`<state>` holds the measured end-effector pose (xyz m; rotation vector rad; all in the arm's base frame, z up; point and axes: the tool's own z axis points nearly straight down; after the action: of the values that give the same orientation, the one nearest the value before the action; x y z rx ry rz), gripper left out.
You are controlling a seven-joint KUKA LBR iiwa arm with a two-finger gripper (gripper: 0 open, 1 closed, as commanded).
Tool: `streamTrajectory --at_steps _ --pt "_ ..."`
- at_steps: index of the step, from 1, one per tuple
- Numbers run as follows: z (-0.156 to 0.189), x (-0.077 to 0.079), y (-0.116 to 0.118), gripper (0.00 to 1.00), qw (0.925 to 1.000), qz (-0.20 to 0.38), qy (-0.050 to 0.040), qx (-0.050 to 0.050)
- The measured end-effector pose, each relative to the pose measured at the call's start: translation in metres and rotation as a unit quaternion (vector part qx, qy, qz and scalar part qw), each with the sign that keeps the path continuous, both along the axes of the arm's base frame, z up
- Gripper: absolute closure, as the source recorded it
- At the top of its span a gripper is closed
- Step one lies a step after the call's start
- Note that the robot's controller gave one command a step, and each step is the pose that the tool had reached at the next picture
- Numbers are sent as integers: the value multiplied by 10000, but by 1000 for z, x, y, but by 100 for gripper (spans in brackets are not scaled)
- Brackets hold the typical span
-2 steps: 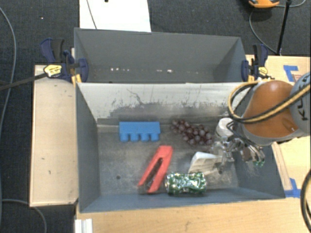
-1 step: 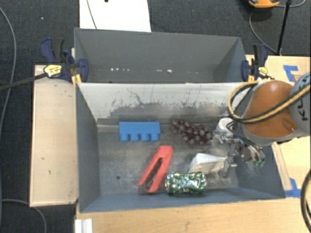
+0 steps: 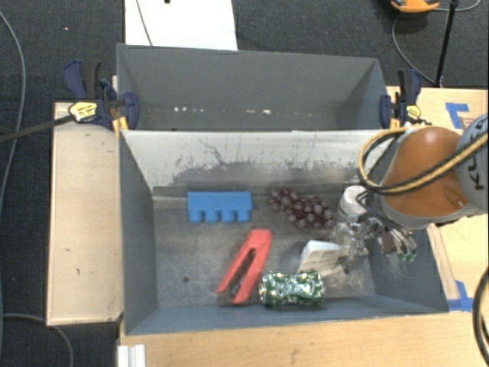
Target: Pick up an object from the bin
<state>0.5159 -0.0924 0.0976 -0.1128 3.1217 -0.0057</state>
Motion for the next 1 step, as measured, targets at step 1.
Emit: streamTrajectory --at_steps 1 --pt "0 0 0 100 10000 2 0 0"
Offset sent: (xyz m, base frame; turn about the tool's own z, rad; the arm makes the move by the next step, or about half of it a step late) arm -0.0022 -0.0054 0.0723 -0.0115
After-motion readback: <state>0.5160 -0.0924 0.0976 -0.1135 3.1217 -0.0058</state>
